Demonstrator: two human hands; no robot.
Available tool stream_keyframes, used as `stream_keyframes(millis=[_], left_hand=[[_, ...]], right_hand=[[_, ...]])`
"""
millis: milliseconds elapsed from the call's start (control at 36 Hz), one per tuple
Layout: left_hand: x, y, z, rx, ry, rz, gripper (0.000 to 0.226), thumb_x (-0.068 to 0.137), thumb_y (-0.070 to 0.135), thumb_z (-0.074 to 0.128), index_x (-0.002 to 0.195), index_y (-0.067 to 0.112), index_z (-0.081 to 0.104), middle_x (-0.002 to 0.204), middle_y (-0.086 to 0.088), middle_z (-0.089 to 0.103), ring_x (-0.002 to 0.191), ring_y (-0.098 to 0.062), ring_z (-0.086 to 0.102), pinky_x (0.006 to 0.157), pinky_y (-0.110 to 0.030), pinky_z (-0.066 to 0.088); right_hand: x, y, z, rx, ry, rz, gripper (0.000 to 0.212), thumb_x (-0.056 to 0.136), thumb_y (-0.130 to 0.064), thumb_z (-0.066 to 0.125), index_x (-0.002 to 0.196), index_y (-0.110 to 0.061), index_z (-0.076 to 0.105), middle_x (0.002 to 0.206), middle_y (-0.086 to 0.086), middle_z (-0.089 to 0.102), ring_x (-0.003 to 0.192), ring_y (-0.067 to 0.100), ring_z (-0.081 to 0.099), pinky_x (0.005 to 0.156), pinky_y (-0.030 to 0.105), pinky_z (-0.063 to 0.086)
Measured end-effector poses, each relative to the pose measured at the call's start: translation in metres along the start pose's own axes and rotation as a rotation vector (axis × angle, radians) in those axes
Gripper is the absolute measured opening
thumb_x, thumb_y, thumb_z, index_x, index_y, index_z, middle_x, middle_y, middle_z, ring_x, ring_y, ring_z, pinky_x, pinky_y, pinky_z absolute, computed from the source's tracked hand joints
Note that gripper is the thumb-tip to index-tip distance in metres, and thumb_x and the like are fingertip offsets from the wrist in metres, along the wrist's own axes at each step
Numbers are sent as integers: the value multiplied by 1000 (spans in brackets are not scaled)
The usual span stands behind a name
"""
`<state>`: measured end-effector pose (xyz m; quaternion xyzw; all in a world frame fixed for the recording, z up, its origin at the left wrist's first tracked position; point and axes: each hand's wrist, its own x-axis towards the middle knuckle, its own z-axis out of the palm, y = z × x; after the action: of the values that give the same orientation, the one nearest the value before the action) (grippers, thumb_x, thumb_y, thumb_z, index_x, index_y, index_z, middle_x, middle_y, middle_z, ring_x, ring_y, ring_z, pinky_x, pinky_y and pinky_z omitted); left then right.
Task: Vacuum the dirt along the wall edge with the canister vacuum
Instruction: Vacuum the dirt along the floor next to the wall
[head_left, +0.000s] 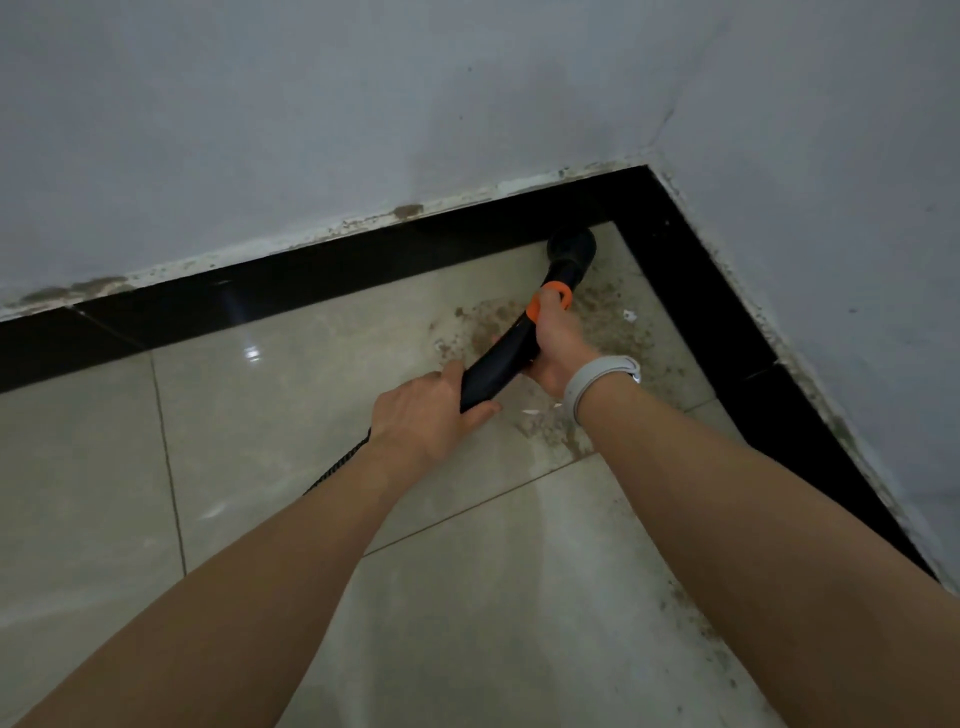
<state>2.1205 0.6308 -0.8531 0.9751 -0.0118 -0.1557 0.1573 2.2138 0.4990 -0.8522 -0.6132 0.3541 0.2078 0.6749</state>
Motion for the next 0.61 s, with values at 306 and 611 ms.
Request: stream_keyframes(millis=[306,611], left_hand=[[4,30,4,39,38,41,52,94,58,43,122,14,43,114,-7,59,98,-28,58,68,-34,37],[6,22,-7,-147,-105,143,45,91,55,53,113,16,48,82,3,52,69,-18,50,60,-29,35]], right_hand=[[18,-19,-27,0,75,-61,28,101,-40,38,97,-14,46,108,10,56,110,35,58,95,53,50],[10,-12,-37,-20,170,-17,40,102,-41,34,126,-11,44,90,3,49,96,27,51,100,49,47]])
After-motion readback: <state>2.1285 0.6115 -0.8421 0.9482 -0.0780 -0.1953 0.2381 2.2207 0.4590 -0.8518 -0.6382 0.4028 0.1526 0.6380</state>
